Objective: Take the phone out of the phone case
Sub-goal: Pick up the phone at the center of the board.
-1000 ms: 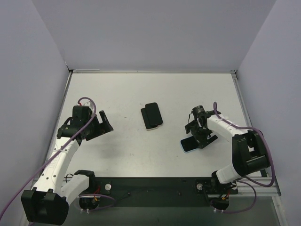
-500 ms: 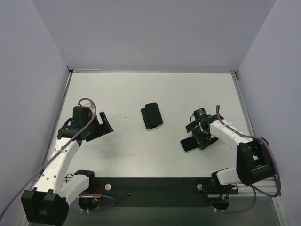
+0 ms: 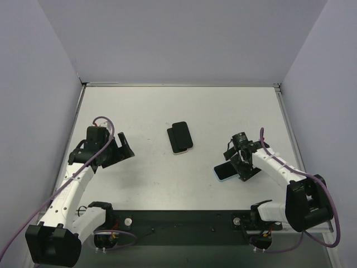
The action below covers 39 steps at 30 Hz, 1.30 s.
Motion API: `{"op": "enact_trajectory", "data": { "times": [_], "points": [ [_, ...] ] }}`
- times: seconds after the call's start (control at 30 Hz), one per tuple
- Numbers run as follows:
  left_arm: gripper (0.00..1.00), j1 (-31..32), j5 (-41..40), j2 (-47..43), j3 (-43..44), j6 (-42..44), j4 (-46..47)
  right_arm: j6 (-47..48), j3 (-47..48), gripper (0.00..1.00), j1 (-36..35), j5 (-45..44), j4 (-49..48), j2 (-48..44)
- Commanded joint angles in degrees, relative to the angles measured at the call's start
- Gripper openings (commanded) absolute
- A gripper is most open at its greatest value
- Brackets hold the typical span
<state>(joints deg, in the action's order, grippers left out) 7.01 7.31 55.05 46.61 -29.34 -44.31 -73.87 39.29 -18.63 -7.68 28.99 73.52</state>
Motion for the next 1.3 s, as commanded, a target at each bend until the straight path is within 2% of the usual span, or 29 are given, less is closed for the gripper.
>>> {"op": "enact_trajectory", "data": {
  "times": [0.0, 0.2, 0.47, 0.57, 0.67, 0.7, 0.77, 0.8, 0.83, 0.87, 0.9, 1.0, 1.07, 1.27],
  "points": [
    [0.96, -0.24, -0.80, -0.20, 0.59, 0.43, 1.86, -1.37, -1.49, 1.00, -0.44, -1.20, 2.56, 0.66],
    [0.96, -0.24, -0.98, -0.64, 0.76, 0.43, 1.34, -0.32, -0.88, 1.00, -0.26, -0.23, -2.80, 4.44],
    [0.96, -0.15, -0.47, -1.34, 0.67, -0.19, 1.33, 0.48, 1.58, 1.00, -0.35, 2.15, -3.59, 11.29],
    [0.96, 0.72, 1.39, -1.52, 0.76, -0.10, 1.77, 1.61, 1.49, 0.95, -0.35, 2.41, -4.29, 12.52],
    [0.96, 1.60, 1.65, -2.22, 0.67, -1.42, 2.56, 4.60, 1.58, 0.73, -0.44, 3.20, -5.96, 12.88],
    [0.96, 1.87, 5.57, -1.96, 0.76, -0.46, 2.91, 6.52, 1.67, 0.56, -0.53, 3.81, -7.18, 12.88],
    [0.96, 3.53, 7.97, -0.74, 2.43, 0.78, 1.87, 8.55, 1.93, 0.44, -0.61, 4.95, -7.98, 12.62],
    [0.96, 4.67, 8.85, 0.66, 3.13, 0.87, 1.43, 9.69, 2.11, 0.27, -0.70, 6.18, -9.03, 12.44],
    [0.96, 5.82, 8.51, 1.20, 3.66, 0.61, 1.08, 12.40, 2.28, 0.21, -0.96, 6.80, -9.48, 12.09],
    [0.96, 7.22, 7.90, 1.81, 4.71, 0.34, 1.07, 13.47, 2.37, 0.05, -1.49, 7.24, -9.83, 11.65],
    [0.96, 10.45, 7.37, 2.51, 5.07, -0.01, 1.25, 14.96, 2.63, 0.00, -1.84, 9.33, -10.62, 11.30],
    [0.96, 11.80, 14.28, 3.05, 3.67, -3.43, 6.50, 22.69, 3.77, 0.00, -3.68, 13.12, -12.82, 10.07],
    [0.96, 11.89, 19.99, 3.05, 1.65, -7.91, 13.86, 28.13, 5.36, 0.00, -5.09, 16.20, -13.08, 9.11],
    [0.94, 13.82, 23.10, 7.35, -2.75, -16.44, 23.65, 36.59, 5.36, 0.00, -12.21, 21.82, -16.07, 2.96]
  ]
}}
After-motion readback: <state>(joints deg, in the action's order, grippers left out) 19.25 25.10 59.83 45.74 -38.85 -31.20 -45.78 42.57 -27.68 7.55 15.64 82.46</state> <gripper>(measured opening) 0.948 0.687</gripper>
